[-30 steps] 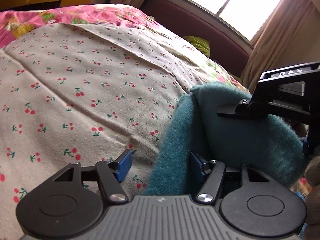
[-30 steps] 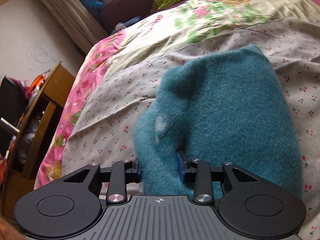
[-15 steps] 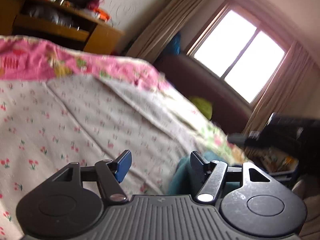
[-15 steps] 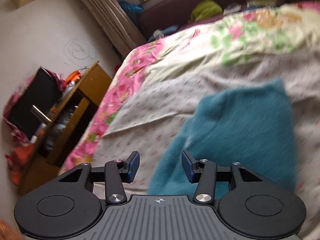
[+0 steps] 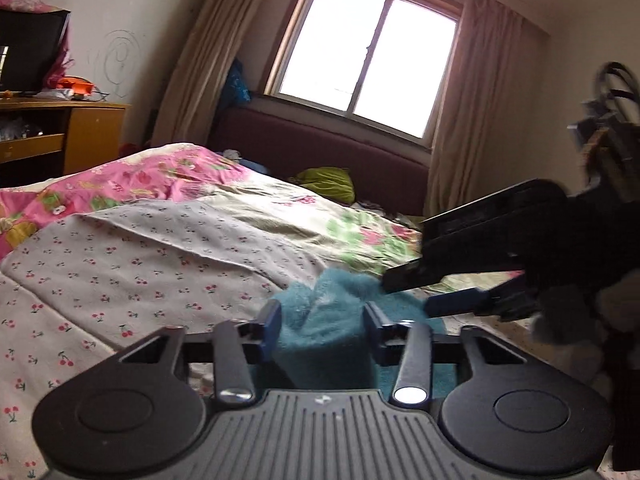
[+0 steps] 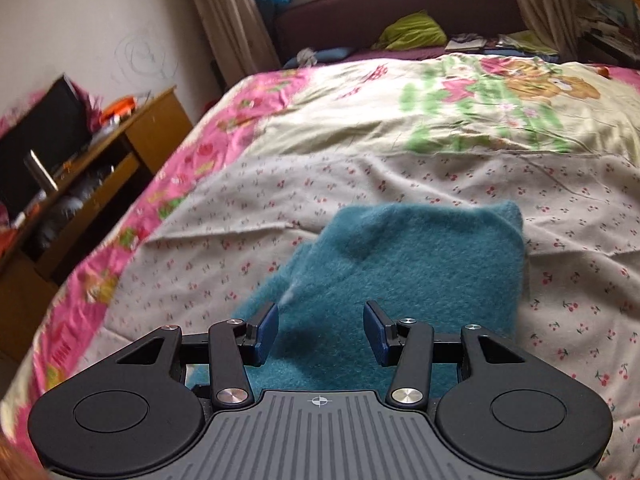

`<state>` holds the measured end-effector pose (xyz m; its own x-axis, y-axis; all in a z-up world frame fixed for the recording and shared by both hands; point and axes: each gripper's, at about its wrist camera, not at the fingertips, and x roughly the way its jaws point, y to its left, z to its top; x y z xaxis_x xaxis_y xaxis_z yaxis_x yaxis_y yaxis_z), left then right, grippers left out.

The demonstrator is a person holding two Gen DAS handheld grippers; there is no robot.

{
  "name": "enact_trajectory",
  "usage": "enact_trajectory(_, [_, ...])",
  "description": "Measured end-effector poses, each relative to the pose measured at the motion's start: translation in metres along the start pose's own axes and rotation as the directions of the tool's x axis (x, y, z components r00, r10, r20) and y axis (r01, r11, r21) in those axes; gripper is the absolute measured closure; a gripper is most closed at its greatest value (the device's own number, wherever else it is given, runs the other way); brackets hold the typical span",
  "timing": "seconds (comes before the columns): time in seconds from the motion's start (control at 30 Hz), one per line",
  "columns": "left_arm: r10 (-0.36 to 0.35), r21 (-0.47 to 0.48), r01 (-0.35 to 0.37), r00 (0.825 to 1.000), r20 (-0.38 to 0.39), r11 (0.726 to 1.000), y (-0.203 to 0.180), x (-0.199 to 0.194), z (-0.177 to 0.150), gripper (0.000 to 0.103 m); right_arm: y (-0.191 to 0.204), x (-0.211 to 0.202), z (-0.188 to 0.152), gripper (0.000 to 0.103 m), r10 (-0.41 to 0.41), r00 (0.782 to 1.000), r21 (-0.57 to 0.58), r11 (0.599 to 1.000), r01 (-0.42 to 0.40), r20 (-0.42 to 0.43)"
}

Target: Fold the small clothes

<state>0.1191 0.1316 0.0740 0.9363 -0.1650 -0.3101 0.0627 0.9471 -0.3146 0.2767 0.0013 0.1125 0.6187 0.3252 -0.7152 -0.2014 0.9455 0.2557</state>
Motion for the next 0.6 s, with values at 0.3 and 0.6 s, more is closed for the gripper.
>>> enact_trajectory(0.3, [0.092,0.062,-0.080,0.968,-0.234,0.995,0.004,0.037,-0.026,0.072,0.036,0.058,0.010,0.049,-0.110,0.988,-0.137,0.986,0.095,-0.109])
enact_trajectory(0.6, [0.023,-0.052,-0.039,0.958,-0.285,0.998,0.028,0.033,-0.037,0.074,0.039,0.061,0.006,0.084,-0.162,0.985,-0.138,0.979,0.151,-0.066])
